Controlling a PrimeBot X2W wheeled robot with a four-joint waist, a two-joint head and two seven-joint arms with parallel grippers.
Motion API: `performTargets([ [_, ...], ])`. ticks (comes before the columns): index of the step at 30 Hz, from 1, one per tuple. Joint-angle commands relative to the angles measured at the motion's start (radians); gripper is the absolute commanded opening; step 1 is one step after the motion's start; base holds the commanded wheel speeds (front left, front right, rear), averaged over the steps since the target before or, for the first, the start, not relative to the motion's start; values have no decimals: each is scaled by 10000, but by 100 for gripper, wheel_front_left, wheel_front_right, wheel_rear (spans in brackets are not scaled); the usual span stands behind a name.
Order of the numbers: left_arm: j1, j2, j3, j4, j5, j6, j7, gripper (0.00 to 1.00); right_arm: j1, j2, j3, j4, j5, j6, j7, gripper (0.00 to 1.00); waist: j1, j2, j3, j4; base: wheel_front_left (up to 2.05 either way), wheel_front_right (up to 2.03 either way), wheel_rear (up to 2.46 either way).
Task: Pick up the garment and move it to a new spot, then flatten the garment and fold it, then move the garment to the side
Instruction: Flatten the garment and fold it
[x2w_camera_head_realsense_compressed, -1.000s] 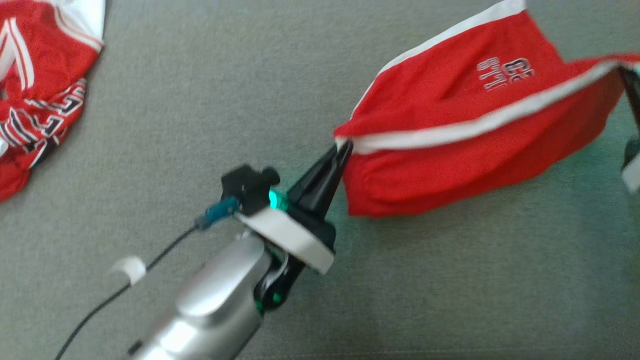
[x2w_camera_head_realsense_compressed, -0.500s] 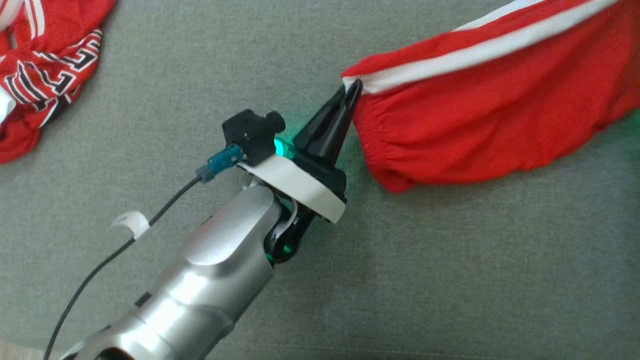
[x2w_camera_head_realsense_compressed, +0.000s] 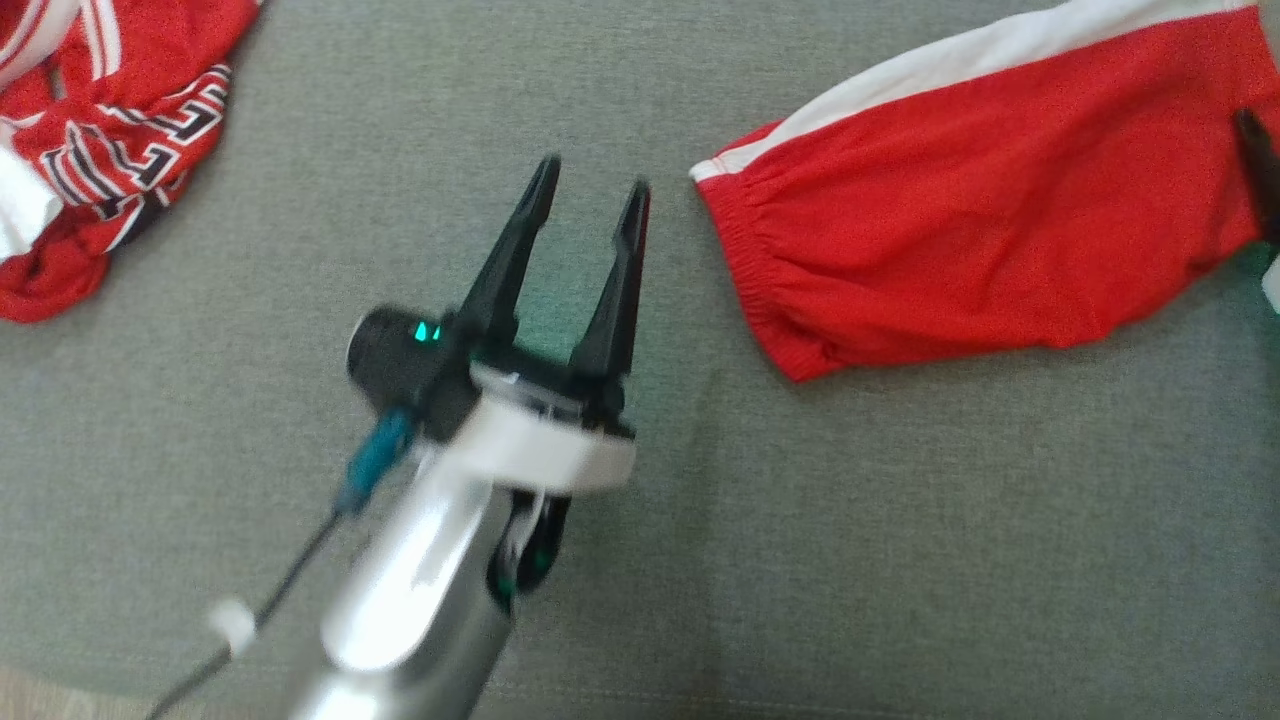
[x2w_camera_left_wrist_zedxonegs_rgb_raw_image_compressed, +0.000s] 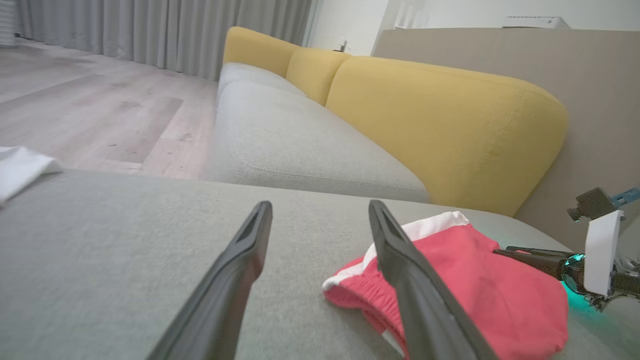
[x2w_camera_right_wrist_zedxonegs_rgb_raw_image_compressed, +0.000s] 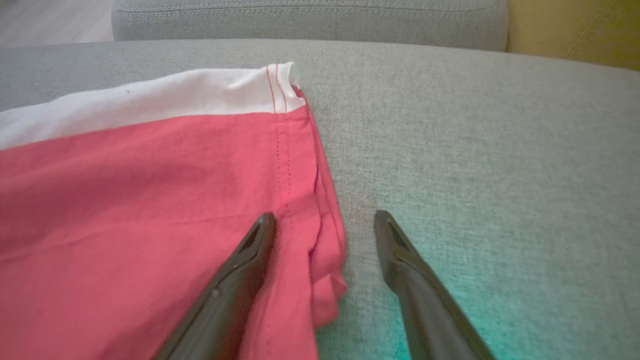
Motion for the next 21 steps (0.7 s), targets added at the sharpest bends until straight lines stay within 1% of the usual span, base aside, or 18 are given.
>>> performTargets([
  [1,158,51,423,-538,214,92,-50,100,286,-317,177,-125,180,65,204,100,1,0,-41,87,0,0,0],
  [2,488,36,551,-872,503,161,-50,100,366,-352,333,-119,378,65,512,95,1,0,-67,137,0,0,0],
  [3,783,23,639,-1164,757,195,-50,100,451,-373,510,-165,617,65,882,69,1,0,-108,182,0,0,0],
  [4,1043,11,726,-1427,970,222,-50,100,493,-426,646,-246,841,65,1152,23,1,0,-159,215,0,0,0],
  [5,1268,2,779,-1629,1169,237,-50,100,503,-493,731,-327,1017,65,1267,0,1,0,-218,239,0,0,0],
  [7,1597,-12,876,-1941,1501,242,-50,100,510,-596,820,-436,1289,65,1230,0,1,0,-401,240,0,0,0],
  [11,2015,-31,1022,-2240,1824,181,-50,100,750,-800,855,-235,1672,65,872,0,1,0,-967,149,0,0,0],
  [15,2339,-38,1118,-2314,1938,99,-50,100,1367,-1402,903,68,1956,65,694,0,1,0,-1516,-10,0,0,0],
  [18,2541,-41,1170,-2344,1925,-2,-51,100,1642,-1882,943,119,1963,65,527,0,1,0,-1718,-142,0,0,0],
  [21,2678,-42,1192,-2303,1940,-85,-51,100,1543,-2048,1002,-102,1902,65,333,0,1,0,-1889,-266,0,0,0],
])
